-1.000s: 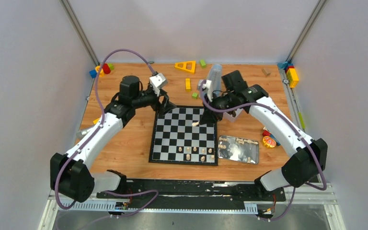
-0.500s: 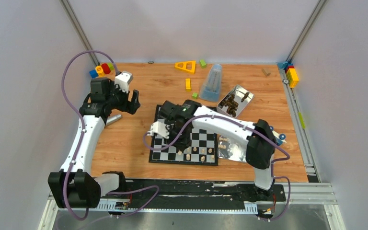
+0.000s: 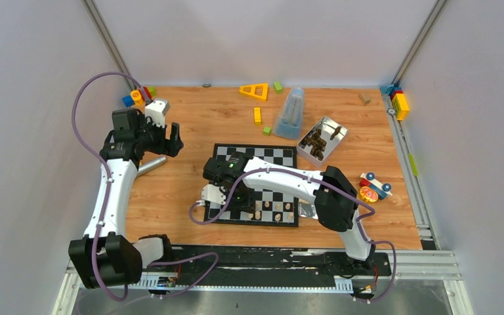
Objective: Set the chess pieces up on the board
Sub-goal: Place the chess piece on the chessboard, then pick up the chess piece from the storage box.
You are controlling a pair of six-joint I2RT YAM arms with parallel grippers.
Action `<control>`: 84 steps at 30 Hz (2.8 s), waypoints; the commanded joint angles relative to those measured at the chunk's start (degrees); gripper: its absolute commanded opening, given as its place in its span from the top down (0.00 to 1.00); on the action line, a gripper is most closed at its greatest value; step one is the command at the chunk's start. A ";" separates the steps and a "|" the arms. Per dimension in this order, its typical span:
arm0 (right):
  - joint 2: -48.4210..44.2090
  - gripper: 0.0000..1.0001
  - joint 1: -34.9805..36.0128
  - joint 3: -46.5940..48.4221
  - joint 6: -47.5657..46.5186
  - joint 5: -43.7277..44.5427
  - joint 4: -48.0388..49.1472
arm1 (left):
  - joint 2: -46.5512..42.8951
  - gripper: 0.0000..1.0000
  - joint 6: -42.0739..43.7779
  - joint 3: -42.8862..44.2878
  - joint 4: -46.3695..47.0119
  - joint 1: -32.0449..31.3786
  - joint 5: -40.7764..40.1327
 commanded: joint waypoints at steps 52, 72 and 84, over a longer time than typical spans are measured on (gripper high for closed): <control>2.06 0.58 3.79 -0.71 3.10 8.49 5.79 | -1.73 0.07 -1.01 1.32 0.73 0.27 2.82; -31.80 0.42 -30.34 -19.14 3.76 -19.43 11.28 | 0.81 0.00 3.92 1.77 -2.01 0.34 15.38; -43.40 0.46 -49.85 -48.38 0.61 -25.50 23.97 | 10.85 0.00 7.75 8.54 -14.31 0.31 31.73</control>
